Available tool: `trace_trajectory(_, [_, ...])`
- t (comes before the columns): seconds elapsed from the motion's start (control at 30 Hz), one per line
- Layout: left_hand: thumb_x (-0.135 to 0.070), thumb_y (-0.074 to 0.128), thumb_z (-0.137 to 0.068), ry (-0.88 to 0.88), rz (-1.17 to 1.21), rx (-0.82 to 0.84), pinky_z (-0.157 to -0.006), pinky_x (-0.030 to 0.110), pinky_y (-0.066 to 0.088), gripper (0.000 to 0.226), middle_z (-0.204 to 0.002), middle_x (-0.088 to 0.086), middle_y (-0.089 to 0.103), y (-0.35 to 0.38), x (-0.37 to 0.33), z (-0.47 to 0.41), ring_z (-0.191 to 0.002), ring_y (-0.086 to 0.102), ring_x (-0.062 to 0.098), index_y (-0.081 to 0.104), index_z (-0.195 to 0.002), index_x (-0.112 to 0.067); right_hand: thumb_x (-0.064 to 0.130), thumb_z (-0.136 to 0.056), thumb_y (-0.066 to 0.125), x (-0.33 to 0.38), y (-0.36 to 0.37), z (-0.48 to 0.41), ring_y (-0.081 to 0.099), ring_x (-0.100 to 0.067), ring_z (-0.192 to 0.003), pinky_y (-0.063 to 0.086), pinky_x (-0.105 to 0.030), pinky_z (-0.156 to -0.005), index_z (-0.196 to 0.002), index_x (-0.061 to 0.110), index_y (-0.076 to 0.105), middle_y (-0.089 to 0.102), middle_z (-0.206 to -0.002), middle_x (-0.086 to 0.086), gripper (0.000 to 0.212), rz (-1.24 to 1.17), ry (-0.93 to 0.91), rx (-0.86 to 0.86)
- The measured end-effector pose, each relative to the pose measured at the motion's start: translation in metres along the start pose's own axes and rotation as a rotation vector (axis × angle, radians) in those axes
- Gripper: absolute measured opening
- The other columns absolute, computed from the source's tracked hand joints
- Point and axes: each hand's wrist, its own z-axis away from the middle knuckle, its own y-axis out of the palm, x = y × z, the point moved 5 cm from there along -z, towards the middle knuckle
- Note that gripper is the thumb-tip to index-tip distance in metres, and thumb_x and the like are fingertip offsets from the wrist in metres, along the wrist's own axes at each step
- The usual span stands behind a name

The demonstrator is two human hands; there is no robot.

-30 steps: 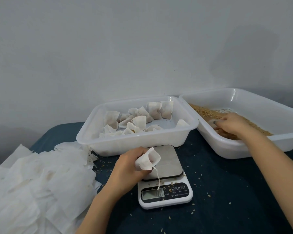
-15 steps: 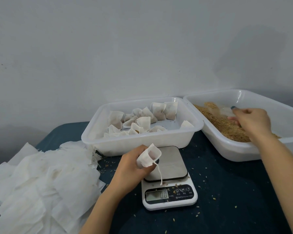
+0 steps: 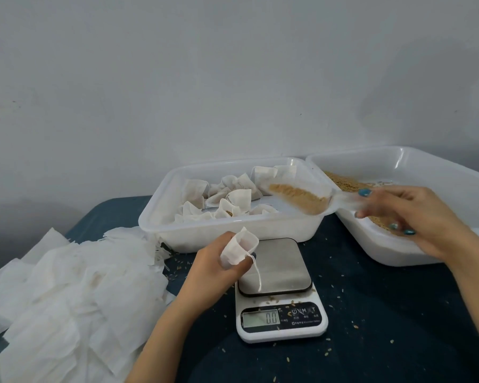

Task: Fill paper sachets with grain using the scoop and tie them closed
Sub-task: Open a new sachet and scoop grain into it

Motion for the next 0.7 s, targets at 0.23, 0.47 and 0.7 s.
trace_trajectory(0.23, [-0.053, 0.058, -0.069, -0.050, -0.115, -0.019, -0.066, 0.024, 0.048, 0.029, -0.082, -0.013, 0.067, -0.012, 0.010, 0.001, -0.072, 0.060, 0.003, 0.060, -0.093, -0.037, 0.032, -0.067, 0.072, 0.006, 0.029, 0.007, 0.032, -0.005, -0.036, 0.036, -0.010, -0.039, -0.086, 0.003, 0.077, 0.072, -0.075, -0.021, 0.035, -0.001, -0.010, 0.323])
trace_trajectory(0.47, [-0.050, 0.060, -0.070, -0.029, -0.148, -0.042, -0.063, 0.018, 0.046, 0.032, -0.084, -0.014, 0.068, -0.017, 0.015, -0.002, -0.073, 0.061, 0.007, 0.060, -0.099, -0.034, 0.042, -0.065, 0.073, 0.023, 0.036, 0.009, 0.035, -0.007, -0.037, 0.050, -0.028, -0.063, -0.089, 0.019, 0.080, 0.074, -0.077, -0.017, 0.034, 0.151, -0.033, 0.435])
trace_trajectory(0.7, [-0.053, 0.059, -0.068, -0.051, -0.190, -0.038, -0.061, 0.021, 0.045, 0.028, -0.081, -0.018, 0.065, -0.020, 0.018, -0.001, -0.072, 0.059, 0.003, 0.057, -0.093, -0.040, 0.049, -0.064, 0.072, 0.037, 0.034, 0.007, 0.033, -0.007, -0.039, 0.034, -0.018, -0.041, -0.087, 0.027, 0.080, 0.076, -0.079, -0.010, 0.032, 0.268, -0.073, 0.432])
